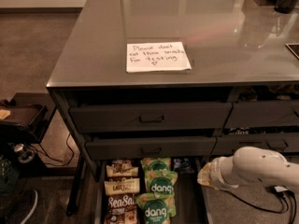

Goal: Pick blue chip bag from bottom drawer and place on counter

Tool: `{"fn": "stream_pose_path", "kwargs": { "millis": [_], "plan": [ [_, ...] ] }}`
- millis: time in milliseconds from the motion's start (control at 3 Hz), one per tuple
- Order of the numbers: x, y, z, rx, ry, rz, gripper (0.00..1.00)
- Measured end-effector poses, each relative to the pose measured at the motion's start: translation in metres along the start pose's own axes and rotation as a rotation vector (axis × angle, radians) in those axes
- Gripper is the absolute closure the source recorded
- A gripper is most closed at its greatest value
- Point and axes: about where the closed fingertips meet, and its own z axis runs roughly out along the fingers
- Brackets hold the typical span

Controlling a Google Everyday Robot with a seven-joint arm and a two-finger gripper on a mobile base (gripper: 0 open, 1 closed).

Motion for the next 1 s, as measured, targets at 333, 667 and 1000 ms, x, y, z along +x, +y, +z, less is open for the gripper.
{"fn": "stream_pose_path", "kwargs": {
  "millis": [333, 667, 1000],
  "plan": [
    [0.000, -0.001, -0.001, 0.002, 0.000, -0.001, 1.00],
    [0.013, -0.006, 0.022, 0.018, -0.044, -0.013, 1.00],
    [0.026, -0.032, 0.047, 0.093, -0.199, 0.017, 1.00]
  ]
}}
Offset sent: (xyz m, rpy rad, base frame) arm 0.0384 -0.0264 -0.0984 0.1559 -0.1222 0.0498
